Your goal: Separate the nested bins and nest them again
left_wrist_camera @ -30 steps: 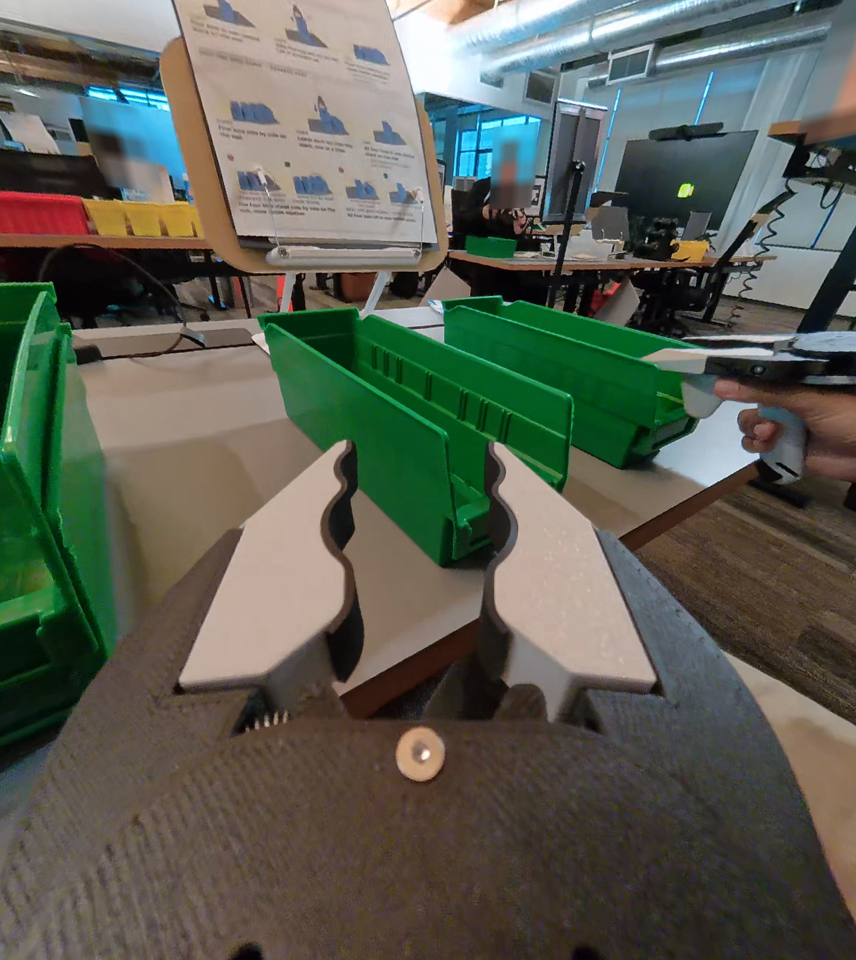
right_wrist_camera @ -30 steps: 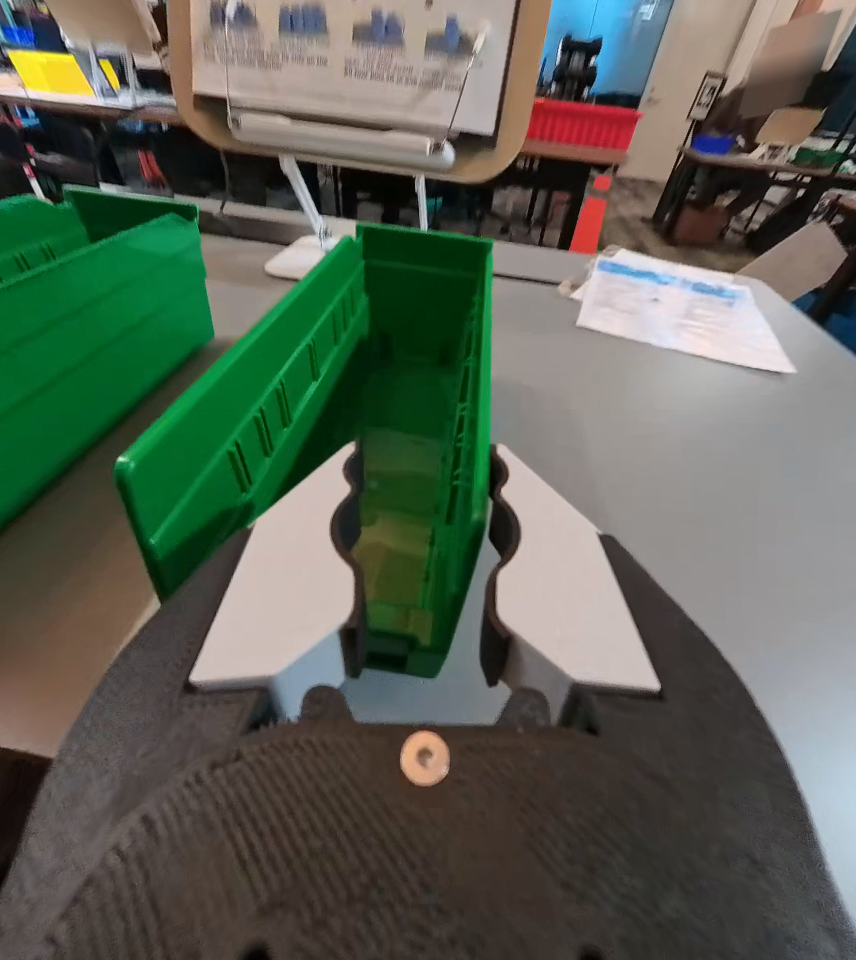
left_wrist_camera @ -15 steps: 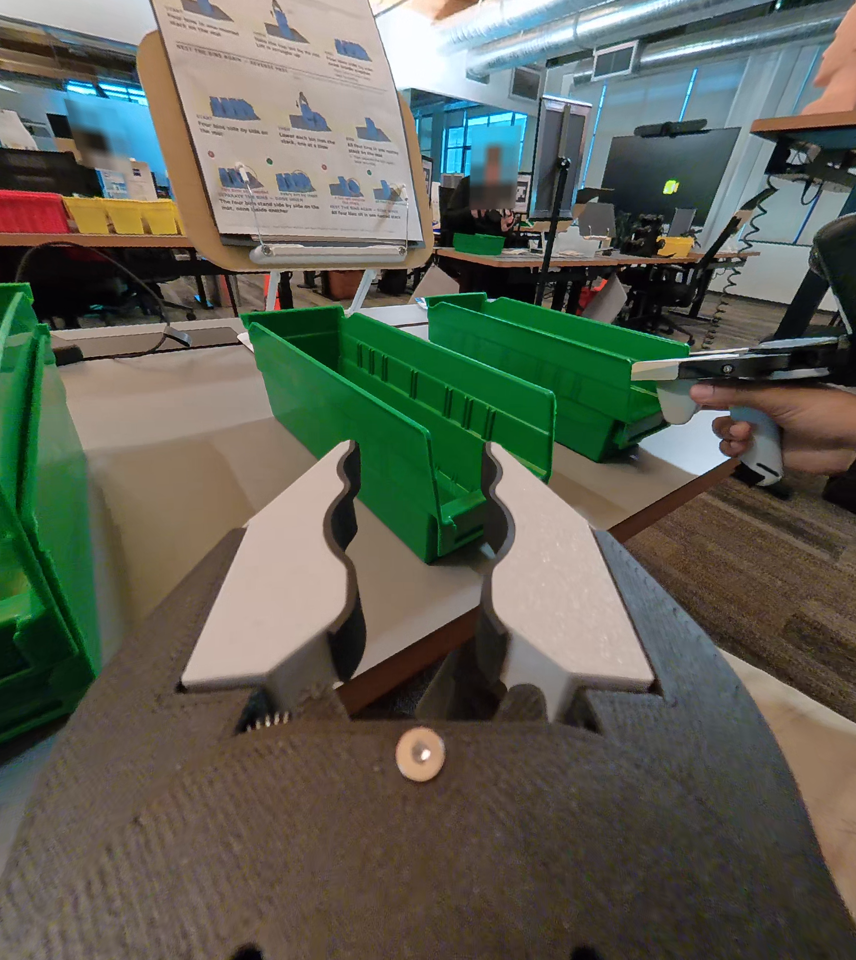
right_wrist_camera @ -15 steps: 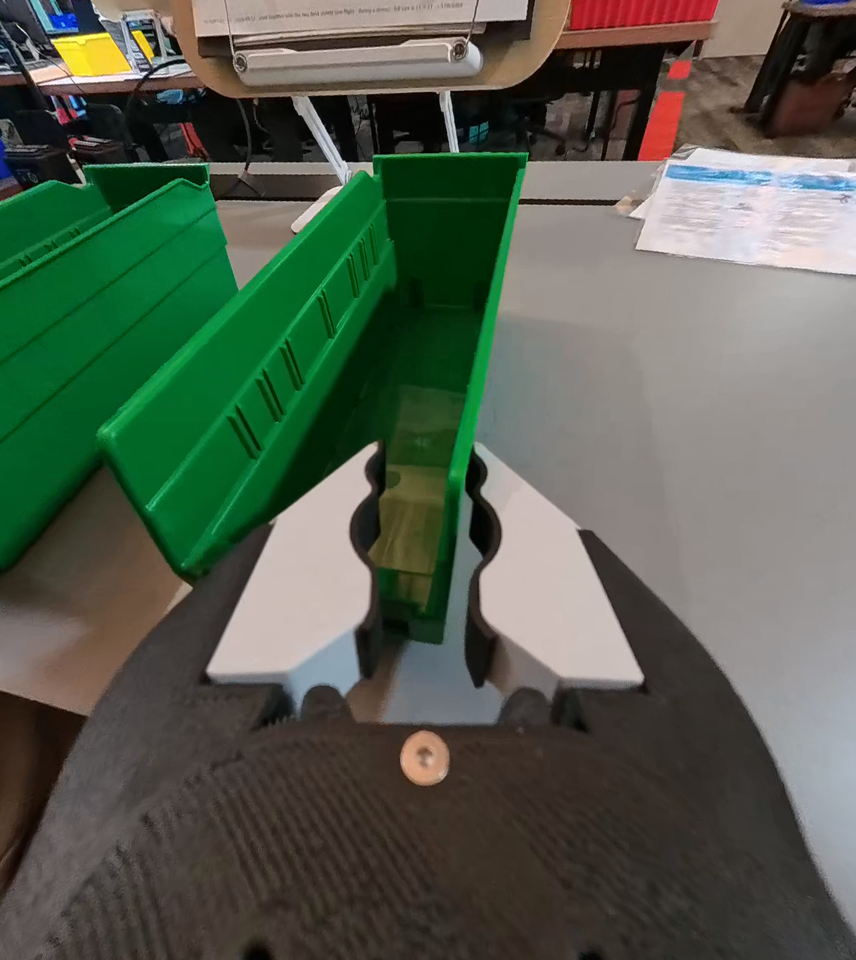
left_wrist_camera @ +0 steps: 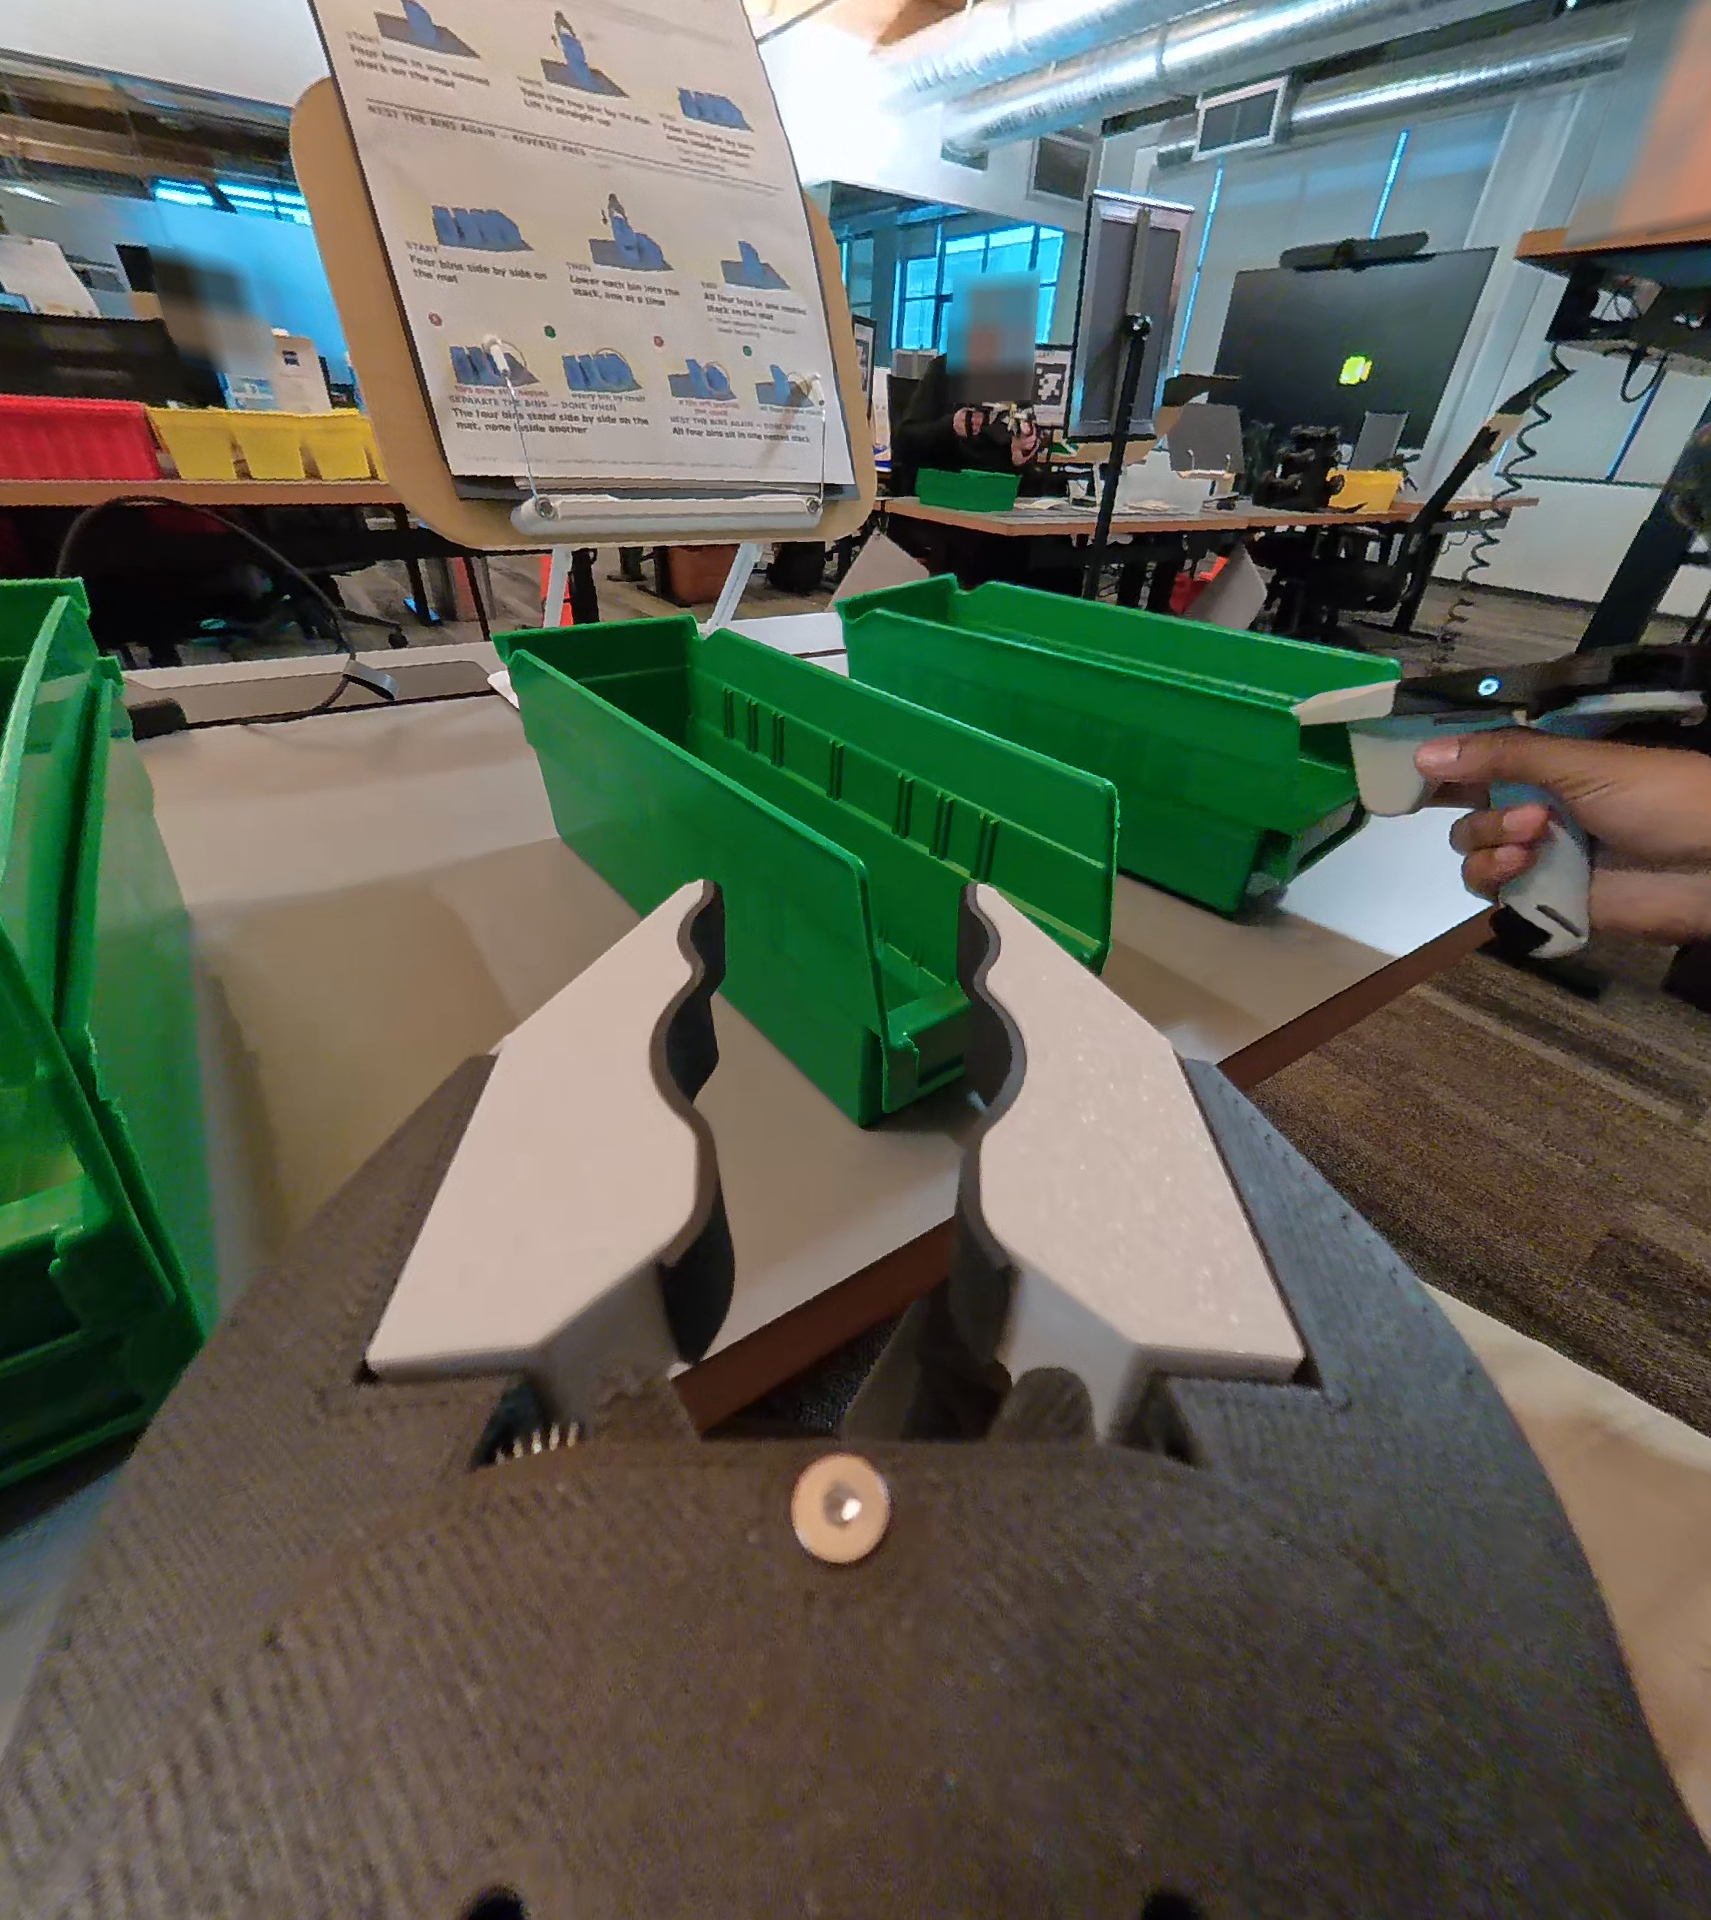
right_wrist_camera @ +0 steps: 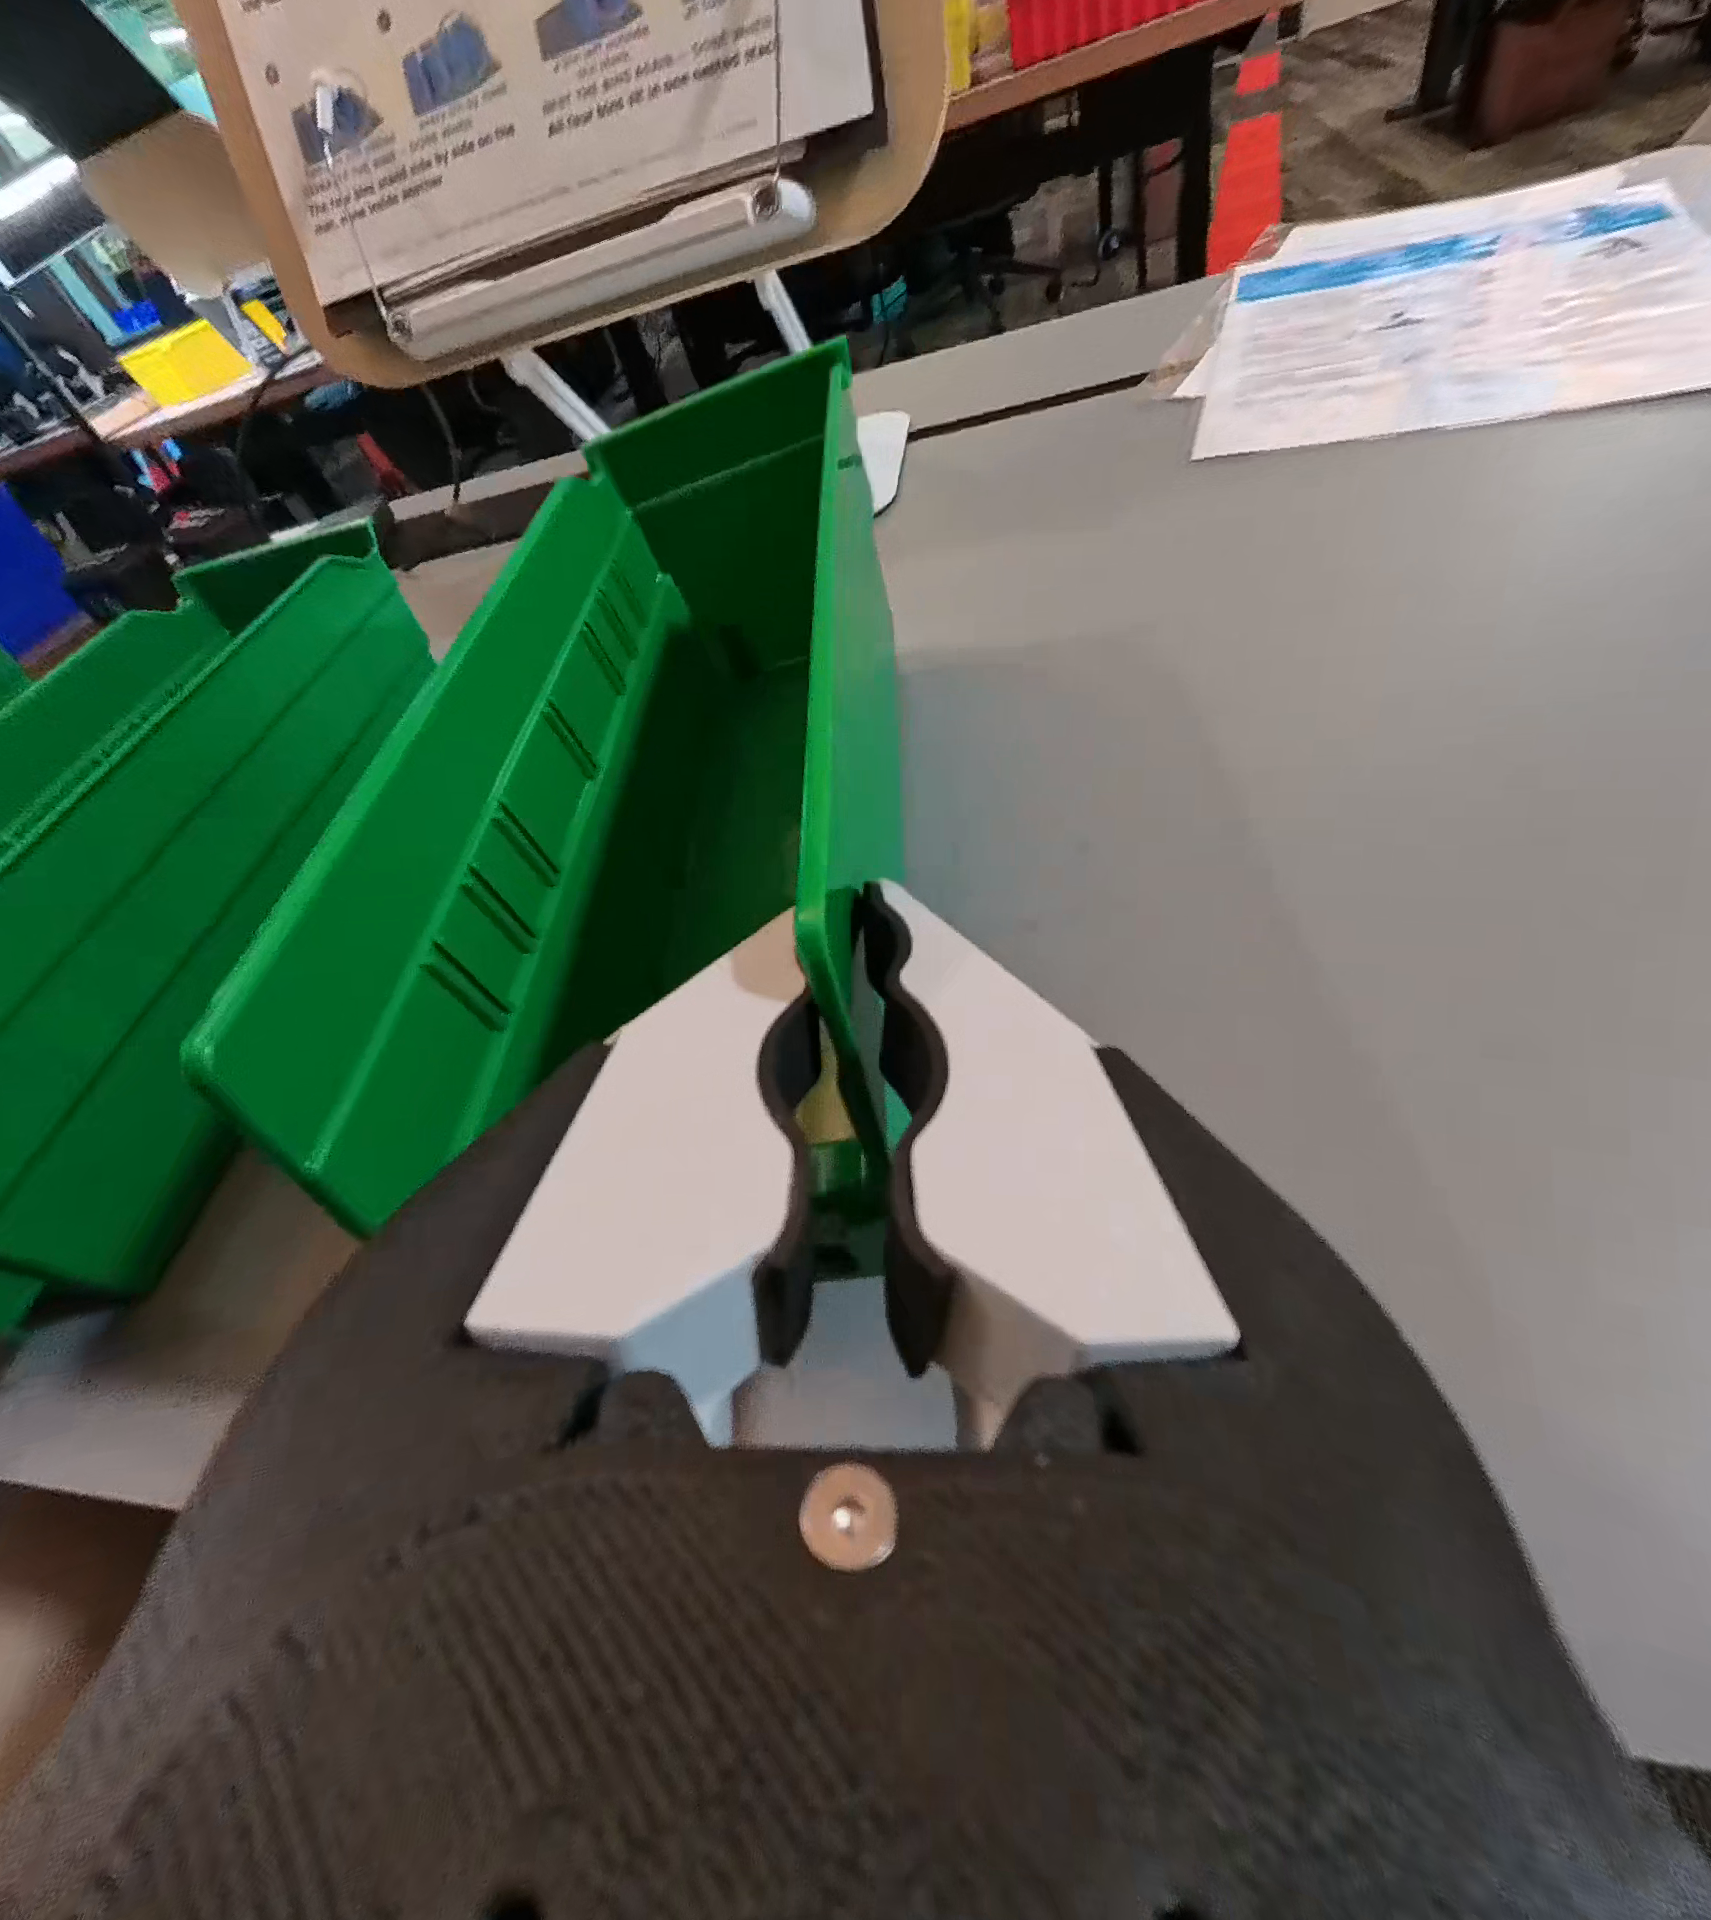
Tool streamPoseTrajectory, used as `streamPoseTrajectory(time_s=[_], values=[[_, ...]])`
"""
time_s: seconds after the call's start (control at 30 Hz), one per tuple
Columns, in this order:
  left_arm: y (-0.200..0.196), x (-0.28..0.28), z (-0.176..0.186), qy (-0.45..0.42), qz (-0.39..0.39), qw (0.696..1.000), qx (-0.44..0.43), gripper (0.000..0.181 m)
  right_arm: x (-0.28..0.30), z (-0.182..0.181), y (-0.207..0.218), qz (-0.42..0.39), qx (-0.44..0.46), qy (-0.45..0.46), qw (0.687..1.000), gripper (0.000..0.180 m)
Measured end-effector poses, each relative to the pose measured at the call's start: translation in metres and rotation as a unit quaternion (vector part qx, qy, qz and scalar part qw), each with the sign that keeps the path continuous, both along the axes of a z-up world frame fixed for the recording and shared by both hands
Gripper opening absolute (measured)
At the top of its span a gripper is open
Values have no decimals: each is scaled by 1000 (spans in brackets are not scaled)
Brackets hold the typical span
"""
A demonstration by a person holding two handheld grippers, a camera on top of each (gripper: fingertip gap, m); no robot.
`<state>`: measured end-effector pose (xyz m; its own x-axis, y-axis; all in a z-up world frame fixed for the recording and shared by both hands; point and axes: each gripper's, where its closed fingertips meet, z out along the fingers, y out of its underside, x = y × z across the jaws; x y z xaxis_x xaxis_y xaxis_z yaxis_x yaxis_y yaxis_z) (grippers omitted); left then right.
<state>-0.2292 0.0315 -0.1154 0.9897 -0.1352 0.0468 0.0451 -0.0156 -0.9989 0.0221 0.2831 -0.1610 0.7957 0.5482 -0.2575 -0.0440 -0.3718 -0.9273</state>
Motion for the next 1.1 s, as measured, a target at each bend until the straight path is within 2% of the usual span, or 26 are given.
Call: streamPoseTrajectory(time_s=[0.03, 0.17, 0.27, 0.37, 0.47, 0.53, 0.63, 0.7, 0.8, 0.87, 0.93, 0.97, 1.0, 1.1], values=[[0, 0, 0, 0, 0, 1000, 1, 42, 1, 5, 0, -6, 7, 6, 1000, 2], [1, 5, -1, 5, -4, 1000, 0, 42, 3, 40, -8, -33, 47, 73, 996, 2], [1, 16, 0, 3, -14, 1000, 1, 42, -3, 74, -25, -33, 109, 101, 988, 3], [0, 37, 2, -65, -36, 997, -5, 43, -25, 99, -52, -9, 169, 102, 980, 3], [-3, 65, -2, -143, -73, 987, -26, 47, -58, 110, -88, 47, 191, 110, 974, 2], [-4, 75, -3, -143, -70, 987, -28, 54, -79, 115, -113, 76, 203, 114, 969, 2], [-8, 66, 5, -151, -9, 988, 2, 67, -106, 118, -149, 116, 222, 99, 963, 2], [-12, 71, 8, -163, -12, 987, 11, 73, -120, 118, -171, 131, 242, 81, 958, 2], [-16, 94, 11, -157, -56, 986, 10, 82, -134, 117, -195, 131, 278, 47, 950, 2], [-19, 99, 14, -147, -58, 987, 21, 76, -139, 115, -207, 129, 299, 32, 945, 2], [-22, 80, 24, -163, -15, 985, 54, 55, -145, 113, -218, 135, 315, 25, 939, 2], [-25, 71, 29, -168, -6, 983, 70, 52, -147, 113, -224, 138, 319, 25, 937, 2], [-28, 71, 32, -163, -18, 983, 78, 47, -148, 113, -227, 135, 318, 28, 938, 3], [-31, 61, 37, -126, 15, 988, 84, 31, -150, 115, -234, 137, 326, 39, 935, 10]])
